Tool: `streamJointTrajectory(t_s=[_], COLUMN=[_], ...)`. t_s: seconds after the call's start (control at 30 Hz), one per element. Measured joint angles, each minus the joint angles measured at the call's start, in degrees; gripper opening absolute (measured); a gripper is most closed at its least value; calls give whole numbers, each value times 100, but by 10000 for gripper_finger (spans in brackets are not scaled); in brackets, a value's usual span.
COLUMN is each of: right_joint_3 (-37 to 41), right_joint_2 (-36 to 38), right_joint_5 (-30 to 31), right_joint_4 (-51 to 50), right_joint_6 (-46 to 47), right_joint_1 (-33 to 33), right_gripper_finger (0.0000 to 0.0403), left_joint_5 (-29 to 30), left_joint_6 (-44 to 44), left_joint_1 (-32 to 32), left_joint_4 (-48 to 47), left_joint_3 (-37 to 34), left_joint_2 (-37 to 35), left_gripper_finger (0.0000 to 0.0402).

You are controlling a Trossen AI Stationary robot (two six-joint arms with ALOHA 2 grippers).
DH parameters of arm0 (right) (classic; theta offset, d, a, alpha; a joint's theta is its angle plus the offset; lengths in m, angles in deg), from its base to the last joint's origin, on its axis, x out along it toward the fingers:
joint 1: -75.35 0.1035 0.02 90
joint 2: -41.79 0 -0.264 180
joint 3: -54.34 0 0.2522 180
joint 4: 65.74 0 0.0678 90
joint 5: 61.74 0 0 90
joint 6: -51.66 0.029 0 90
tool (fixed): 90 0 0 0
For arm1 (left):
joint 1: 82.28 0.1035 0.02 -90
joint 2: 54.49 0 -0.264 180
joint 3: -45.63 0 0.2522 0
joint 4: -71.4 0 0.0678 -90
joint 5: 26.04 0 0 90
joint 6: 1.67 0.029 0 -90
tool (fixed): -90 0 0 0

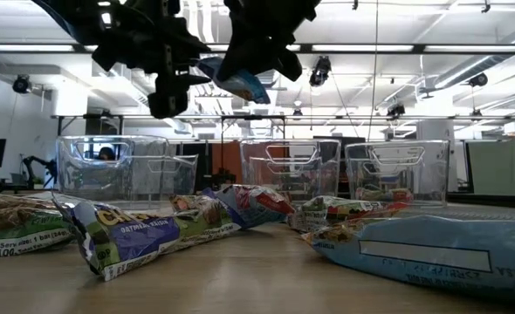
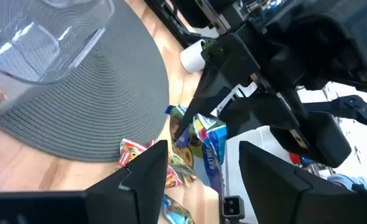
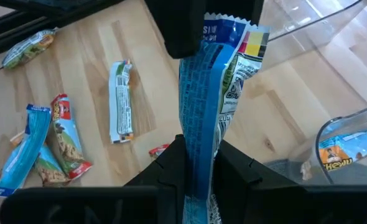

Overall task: Pick and place Granola Bars by type
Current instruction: Put the blue granola bar into the left transparent bin

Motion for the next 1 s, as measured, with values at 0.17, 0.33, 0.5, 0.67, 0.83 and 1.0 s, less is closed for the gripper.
streamJointTrajectory(t_s=[0.17,0.33,0.5,0.67,0.83,1.0], right_joint_3=[1,2,2,2,4,4], right_joint_2=[0,0,0,0,0,0], right_joint_5=[6,6,250,498,430,430], right_joint_4=[12,39,56,61,83,128], right_joint_6=[-2,-2,18,239,241,250], right_joint_1=[-39,-50,-46,-97,-114,-114], right_gripper_finger=[54,54,54,59,98,152], left_joint_5=[2,4,-152,-205,-90,17], left_joint_6=[2,7,36,157,247,287], left_joint_1=[-42,-47,-47,-57,-58,-60], left_joint_4=[52,176,187,86,76,81], left_joint_3=[15,228,354,323,321,325], left_joint_2=[160,414,558,588,594,594], left_gripper_finger=[181,181,180,157,112,69])
